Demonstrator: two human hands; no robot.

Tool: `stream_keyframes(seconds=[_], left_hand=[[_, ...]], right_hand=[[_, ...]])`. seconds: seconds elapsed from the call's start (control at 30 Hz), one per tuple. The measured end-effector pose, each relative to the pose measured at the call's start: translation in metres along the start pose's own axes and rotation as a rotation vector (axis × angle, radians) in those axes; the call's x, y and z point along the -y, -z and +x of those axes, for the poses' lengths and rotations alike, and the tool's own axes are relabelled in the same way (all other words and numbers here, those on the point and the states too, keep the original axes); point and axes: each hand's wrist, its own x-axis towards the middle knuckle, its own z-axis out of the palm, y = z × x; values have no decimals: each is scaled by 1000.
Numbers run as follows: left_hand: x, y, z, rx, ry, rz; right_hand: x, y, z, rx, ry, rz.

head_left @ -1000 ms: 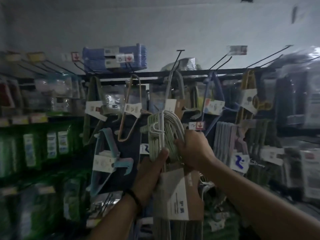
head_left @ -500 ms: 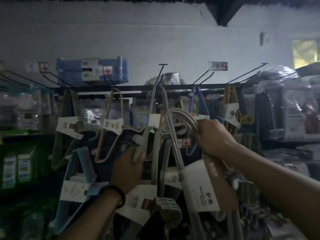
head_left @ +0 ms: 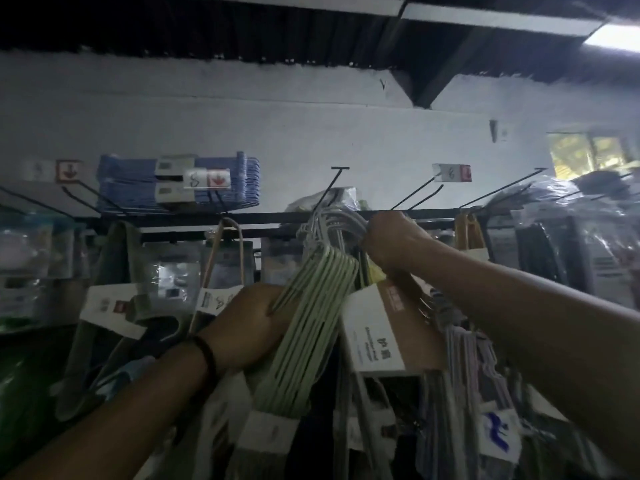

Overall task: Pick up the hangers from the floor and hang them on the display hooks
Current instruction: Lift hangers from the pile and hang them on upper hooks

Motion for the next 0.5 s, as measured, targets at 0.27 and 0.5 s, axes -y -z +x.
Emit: stream_keyframes(seconds=[0.27,0.5], left_hand=[[1,3,62,-58,-18,-56],[11,0,101,-178,17,97]], right_hand=[[14,-5,62,-271,-145,196],[5,-44,84,-381,-145,314]])
